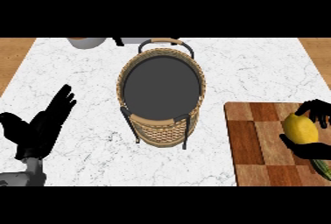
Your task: Pick the lemon from the cutting board and place it in the tiered basket
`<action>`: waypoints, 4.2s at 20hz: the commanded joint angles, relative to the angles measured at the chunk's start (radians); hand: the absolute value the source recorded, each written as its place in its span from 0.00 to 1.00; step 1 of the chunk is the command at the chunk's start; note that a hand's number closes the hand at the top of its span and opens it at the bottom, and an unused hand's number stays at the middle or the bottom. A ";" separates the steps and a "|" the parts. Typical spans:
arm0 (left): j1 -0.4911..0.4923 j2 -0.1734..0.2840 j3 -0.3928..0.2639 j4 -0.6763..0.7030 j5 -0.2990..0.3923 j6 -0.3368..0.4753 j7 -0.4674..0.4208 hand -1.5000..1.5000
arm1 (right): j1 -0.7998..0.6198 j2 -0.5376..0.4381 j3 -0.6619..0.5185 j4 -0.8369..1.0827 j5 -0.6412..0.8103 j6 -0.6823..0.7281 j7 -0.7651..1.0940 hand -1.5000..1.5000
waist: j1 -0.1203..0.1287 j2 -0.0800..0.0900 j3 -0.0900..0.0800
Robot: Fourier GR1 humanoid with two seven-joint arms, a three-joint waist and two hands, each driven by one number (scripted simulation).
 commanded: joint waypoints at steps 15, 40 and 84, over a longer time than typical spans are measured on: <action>-0.044 -0.052 0.000 0.042 -0.060 -0.027 -0.029 0.50 | -0.264 0.075 0.159 -0.581 -0.150 0.305 0.643 1.00 | 0.032 0.010 0.000; 0.048 -0.094 0.031 -0.030 -0.092 -0.072 -0.018 0.50 | -0.603 0.536 0.504 -0.149 0.271 0.228 0.918 1.00 | 0.032 0.008 0.000; 0.057 -0.099 0.114 -0.096 -0.081 -0.129 0.063 0.50 | -0.635 0.436 0.096 -0.071 -0.243 -0.423 0.712 0.00 | 0.025 0.005 0.001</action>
